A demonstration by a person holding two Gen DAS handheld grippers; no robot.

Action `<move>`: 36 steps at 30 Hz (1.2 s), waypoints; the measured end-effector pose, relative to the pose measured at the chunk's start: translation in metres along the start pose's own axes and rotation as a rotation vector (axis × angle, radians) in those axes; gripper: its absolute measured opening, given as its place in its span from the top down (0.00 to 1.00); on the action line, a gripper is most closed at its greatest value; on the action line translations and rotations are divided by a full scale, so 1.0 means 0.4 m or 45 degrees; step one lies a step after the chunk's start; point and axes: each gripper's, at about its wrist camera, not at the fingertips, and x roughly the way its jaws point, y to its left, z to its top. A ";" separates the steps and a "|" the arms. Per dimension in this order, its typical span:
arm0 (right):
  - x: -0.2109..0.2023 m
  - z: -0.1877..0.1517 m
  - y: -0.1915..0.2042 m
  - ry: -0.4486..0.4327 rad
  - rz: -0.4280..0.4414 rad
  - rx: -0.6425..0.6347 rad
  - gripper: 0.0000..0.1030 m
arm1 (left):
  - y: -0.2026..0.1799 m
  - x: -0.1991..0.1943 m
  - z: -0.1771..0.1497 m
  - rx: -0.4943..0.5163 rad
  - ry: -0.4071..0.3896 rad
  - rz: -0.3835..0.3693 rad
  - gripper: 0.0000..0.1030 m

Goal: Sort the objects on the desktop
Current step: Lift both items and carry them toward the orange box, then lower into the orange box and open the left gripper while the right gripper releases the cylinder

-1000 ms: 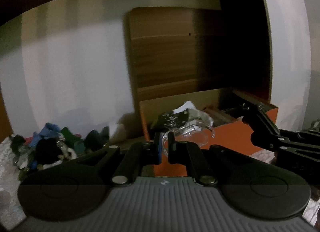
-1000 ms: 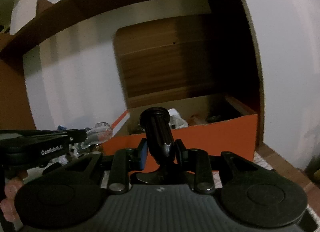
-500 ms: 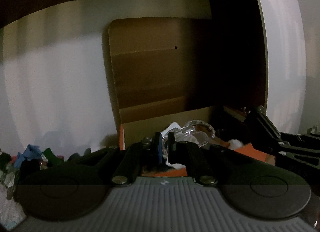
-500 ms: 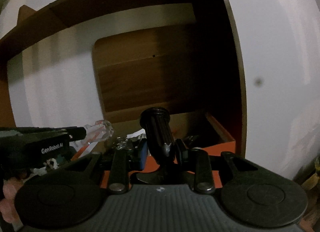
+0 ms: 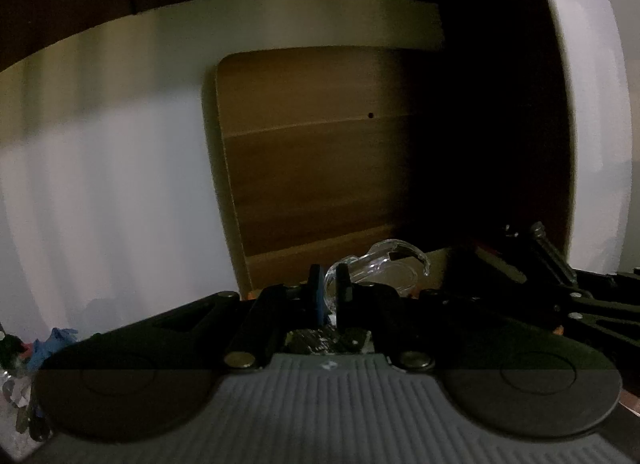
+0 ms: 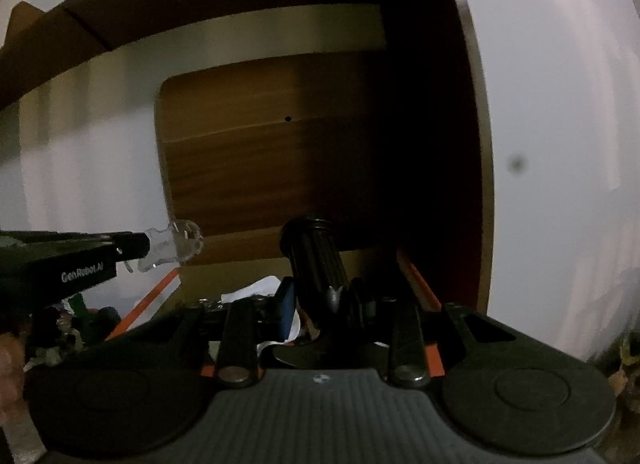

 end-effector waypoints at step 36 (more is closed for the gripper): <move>0.254 0.007 -0.018 0.211 -0.099 -0.029 0.71 | 0.035 0.238 -0.023 -0.042 0.237 0.093 0.45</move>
